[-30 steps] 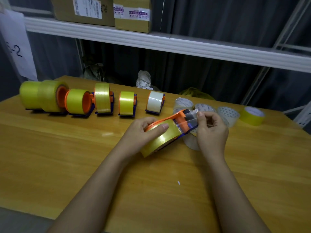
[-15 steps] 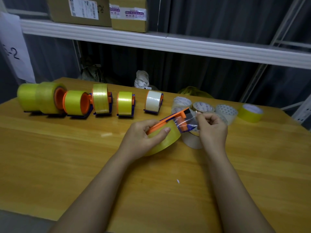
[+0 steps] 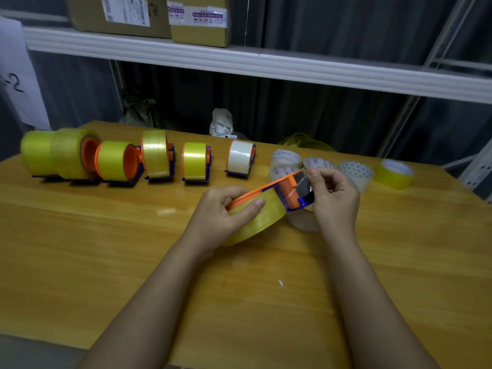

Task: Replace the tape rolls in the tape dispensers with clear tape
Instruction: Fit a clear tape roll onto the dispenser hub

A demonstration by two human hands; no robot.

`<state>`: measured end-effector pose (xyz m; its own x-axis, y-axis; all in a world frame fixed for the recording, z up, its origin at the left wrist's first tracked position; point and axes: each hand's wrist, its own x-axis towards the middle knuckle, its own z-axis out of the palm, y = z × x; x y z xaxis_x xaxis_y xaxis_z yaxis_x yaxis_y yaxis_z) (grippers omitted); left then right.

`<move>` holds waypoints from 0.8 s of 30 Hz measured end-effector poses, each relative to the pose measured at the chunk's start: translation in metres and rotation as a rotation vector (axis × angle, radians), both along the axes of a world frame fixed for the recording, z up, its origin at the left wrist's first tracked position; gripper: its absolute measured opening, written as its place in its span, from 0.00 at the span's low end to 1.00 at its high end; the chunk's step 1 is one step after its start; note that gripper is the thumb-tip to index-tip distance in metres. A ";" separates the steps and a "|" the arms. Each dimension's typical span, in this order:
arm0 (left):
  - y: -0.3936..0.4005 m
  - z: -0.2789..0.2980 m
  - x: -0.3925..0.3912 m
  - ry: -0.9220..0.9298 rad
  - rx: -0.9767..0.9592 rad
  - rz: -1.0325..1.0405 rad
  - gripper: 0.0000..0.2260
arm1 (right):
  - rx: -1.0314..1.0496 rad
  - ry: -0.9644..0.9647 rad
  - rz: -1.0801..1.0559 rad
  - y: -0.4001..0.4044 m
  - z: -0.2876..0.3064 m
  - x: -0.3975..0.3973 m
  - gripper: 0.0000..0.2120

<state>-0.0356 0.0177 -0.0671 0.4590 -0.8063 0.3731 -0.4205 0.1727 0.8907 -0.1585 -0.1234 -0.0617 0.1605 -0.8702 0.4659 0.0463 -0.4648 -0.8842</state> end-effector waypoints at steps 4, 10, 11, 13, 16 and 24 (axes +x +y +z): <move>-0.002 -0.002 0.003 0.052 -0.013 0.018 0.12 | -0.022 -0.012 0.007 -0.001 -0.001 -0.001 0.06; -0.003 0.000 0.002 0.051 -0.023 0.021 0.14 | -0.030 0.106 -0.029 -0.004 -0.007 0.004 0.06; -0.003 0.001 0.001 0.040 -0.015 0.016 0.15 | -0.023 0.116 -0.027 -0.004 -0.008 0.004 0.06; -0.002 0.002 -0.001 0.030 0.001 0.015 0.12 | -0.008 0.130 -0.040 -0.005 -0.009 0.004 0.06; -0.003 0.000 0.003 0.015 0.031 0.015 0.06 | 0.055 0.118 -0.077 -0.010 -0.007 0.000 0.07; -0.006 -0.001 0.019 -0.001 0.063 -0.011 0.10 | 0.176 -0.029 -0.079 -0.011 0.004 -0.010 0.06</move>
<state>-0.0169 0.0116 -0.0683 0.4499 -0.8332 0.3214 -0.4196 0.1204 0.8997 -0.1681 -0.1345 -0.0576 0.0773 -0.9479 0.3090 0.0422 -0.3065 -0.9509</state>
